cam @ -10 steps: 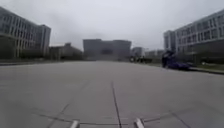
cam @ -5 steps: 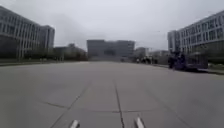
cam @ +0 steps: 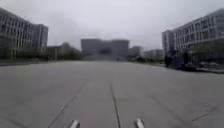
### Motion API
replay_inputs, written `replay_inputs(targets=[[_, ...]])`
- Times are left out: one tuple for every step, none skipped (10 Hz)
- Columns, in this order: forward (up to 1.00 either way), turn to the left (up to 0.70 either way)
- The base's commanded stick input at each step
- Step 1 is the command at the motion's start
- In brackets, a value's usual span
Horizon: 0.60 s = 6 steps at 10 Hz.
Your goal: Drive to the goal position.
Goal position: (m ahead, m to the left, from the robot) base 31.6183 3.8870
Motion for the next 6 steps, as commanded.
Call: replay_inputs(targets=[[1.0, 0.0], [1.0, 0.0], [1.0, -0.22], [1.0, -0.36], [1.0, -0.19], [1.0, 0.0]])
